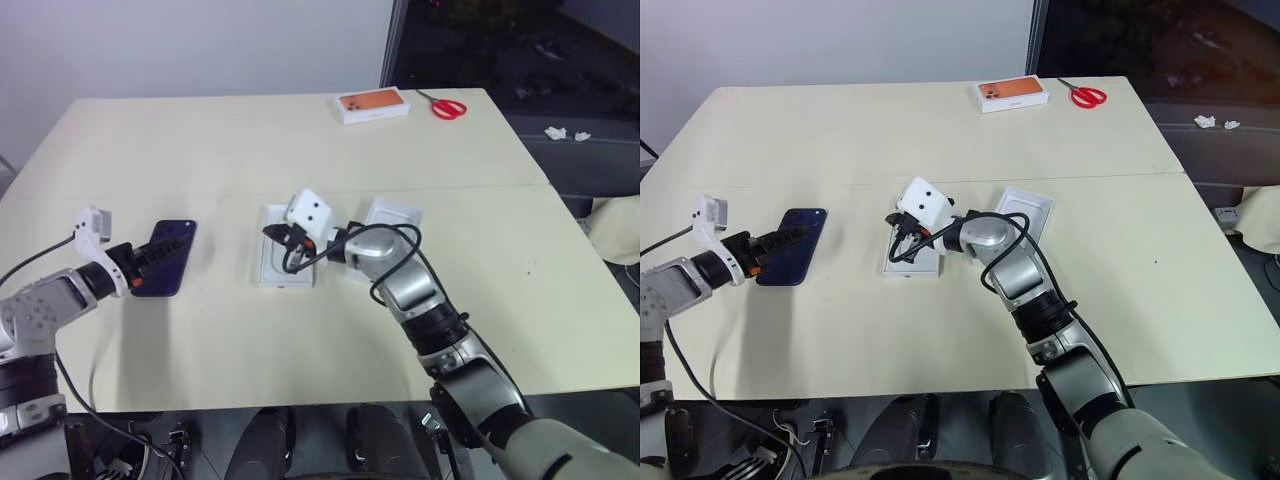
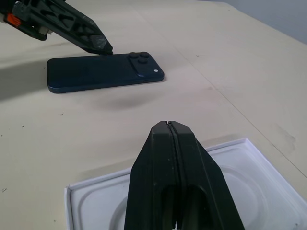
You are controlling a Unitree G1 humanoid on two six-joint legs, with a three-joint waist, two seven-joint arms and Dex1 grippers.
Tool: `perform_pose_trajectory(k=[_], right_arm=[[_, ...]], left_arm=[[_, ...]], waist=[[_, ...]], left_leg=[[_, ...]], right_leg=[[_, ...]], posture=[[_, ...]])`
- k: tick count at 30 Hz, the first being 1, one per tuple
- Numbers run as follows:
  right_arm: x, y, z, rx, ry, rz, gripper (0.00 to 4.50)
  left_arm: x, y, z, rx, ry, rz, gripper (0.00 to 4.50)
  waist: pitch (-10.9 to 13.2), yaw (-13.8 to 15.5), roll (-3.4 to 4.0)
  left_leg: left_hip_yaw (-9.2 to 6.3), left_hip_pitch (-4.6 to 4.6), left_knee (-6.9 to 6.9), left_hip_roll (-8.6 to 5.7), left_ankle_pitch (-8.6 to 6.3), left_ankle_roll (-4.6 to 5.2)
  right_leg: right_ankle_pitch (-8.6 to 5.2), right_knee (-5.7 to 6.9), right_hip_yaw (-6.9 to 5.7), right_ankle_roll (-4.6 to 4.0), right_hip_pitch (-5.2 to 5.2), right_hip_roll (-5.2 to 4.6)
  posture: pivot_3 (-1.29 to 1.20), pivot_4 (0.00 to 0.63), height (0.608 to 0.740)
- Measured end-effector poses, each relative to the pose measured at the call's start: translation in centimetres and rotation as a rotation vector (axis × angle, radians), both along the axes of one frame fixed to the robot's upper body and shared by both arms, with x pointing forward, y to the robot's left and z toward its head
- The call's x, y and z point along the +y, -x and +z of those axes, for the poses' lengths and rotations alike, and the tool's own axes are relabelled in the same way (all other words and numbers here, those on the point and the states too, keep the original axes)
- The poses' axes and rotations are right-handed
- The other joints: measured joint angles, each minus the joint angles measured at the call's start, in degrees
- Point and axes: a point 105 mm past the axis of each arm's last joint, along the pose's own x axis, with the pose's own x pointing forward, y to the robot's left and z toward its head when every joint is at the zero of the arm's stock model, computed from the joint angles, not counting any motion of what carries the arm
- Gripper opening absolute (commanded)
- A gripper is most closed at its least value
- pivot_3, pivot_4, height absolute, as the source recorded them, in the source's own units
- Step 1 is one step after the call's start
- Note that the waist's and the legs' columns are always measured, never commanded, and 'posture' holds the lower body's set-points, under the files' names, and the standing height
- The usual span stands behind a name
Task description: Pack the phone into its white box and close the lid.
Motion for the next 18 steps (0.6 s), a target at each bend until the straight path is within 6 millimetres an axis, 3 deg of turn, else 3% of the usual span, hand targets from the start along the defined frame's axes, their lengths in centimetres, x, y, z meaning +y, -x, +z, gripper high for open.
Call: perform_pose_trajectory(k=[7,18], right_arm=[[0.5,0.1,0.0,-0.004,0.001,0.011,0.00],[6.1,0.6,-2.0,-0.058,0.103,0.061,0.00]], left_arm=[[1.0,-0.2,0.6,-0.062,-0.042,0.023,3.67],[7.3,0.8,-1.1,0.001,-0.074,0.134,3.67]], waist=[[0.0,-0.1,0.00],[0.0,-1.4,-0.02]], left_leg=[[0.01,0.00,-0.02,0.00,0.00,-0.01],[-0.01,0.00,-0.13,0.02,0.03,-0.06]], right_leg=[[0.00,0.00,0.01,0.00,-0.02,0.00],[-0.01,0.00,-0.02,-0.01,-0.17,0.03]], posture=[[0.00,0.150,0.740],[0.00,0.150,0.740]])
